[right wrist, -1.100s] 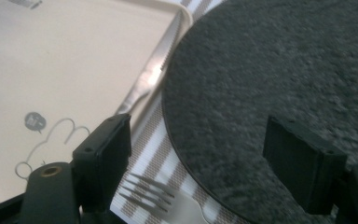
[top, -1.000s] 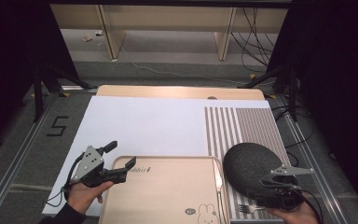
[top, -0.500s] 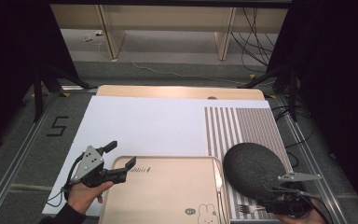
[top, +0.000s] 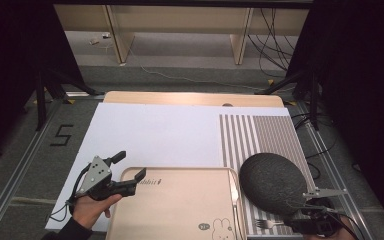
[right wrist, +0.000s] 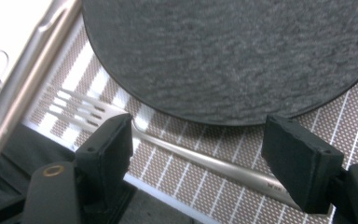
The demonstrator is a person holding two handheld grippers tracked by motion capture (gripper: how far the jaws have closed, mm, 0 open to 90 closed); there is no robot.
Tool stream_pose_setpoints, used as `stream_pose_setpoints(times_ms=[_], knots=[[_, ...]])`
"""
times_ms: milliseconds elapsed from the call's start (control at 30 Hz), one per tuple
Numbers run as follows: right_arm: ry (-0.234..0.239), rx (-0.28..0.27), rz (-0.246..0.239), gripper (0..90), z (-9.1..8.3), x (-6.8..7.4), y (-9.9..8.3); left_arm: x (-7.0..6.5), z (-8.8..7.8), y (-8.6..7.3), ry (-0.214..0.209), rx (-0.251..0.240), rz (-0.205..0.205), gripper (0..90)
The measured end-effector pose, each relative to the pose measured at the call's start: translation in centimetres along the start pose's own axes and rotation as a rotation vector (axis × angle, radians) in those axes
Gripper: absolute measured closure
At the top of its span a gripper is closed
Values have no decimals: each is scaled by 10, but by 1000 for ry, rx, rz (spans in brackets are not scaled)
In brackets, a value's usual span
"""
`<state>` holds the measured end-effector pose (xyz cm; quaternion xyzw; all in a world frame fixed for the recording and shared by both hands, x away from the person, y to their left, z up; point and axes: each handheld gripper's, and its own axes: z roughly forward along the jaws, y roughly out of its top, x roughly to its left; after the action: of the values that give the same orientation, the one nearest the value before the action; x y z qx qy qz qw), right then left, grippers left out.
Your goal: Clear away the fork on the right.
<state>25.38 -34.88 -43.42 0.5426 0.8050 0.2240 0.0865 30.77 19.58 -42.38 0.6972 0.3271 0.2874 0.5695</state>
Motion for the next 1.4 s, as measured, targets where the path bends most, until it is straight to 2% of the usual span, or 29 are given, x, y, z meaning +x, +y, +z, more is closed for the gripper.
stream_pose_setpoints(times_ms=[533,800,933,1133,1400], knots=[[-1,87,-42,261,10,-1,-2,0,0,0,-1,3,5,156],[3,140,-105,265,18,0,0,0,1,-1,-2,6,7,156],[16,151,-109,269,21,0,1,-1,1,-1,-3,6,6,156],[3,166,-131,290,22,1,1,-1,1,-1,-3,7,7,156],[-33,203,-169,375,22,4,-1,-1,1,-1,-3,6,6,156]])
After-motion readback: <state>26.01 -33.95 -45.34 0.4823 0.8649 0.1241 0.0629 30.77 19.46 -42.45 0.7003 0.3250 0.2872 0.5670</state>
